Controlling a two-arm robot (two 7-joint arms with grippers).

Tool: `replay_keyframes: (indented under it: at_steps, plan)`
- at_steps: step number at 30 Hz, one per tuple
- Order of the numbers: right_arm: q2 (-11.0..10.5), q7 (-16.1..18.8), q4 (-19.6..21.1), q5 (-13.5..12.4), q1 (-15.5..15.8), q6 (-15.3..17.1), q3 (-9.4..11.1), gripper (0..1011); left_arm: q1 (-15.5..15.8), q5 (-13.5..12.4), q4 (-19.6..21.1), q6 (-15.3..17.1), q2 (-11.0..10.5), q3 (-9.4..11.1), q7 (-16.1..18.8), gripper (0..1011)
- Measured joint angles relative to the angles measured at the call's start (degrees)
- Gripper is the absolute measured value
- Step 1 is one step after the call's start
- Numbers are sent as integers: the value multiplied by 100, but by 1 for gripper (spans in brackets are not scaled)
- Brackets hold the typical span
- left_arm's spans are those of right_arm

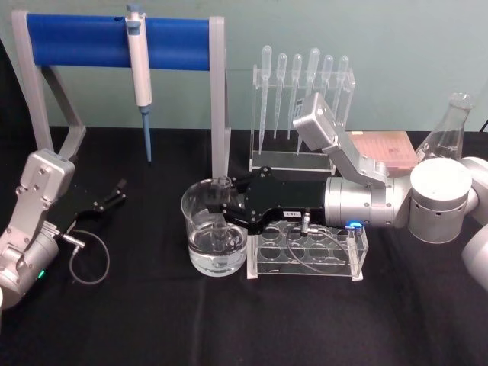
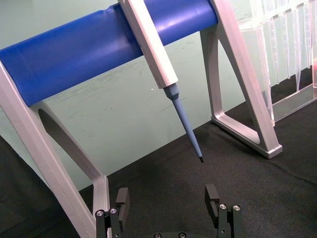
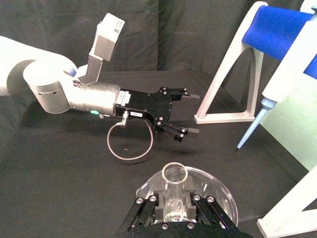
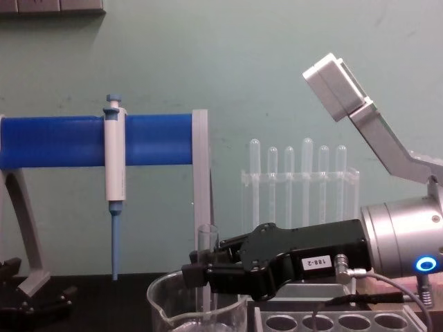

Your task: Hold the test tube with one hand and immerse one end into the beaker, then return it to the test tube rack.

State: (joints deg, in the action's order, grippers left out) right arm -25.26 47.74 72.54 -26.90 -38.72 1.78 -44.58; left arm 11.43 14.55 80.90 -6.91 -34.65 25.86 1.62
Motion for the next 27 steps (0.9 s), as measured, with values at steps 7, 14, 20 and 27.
replay_keyframes:
  at_steps: [7,14,20,27]
  plan:
    - [0,0,0,0,0,0,0,239,0,0,0,0,0,0,0,1000]
    - [0,0,0,0,0,0,0,239,0,0,0,0,0,0,0,1000]
    - [0,0,0,0,0,0,0,239,0,0,0,0,0,0,0,1000]
    - [0,0,0,0,0,0,0,239,0,0,0,0,0,0,0,1000]
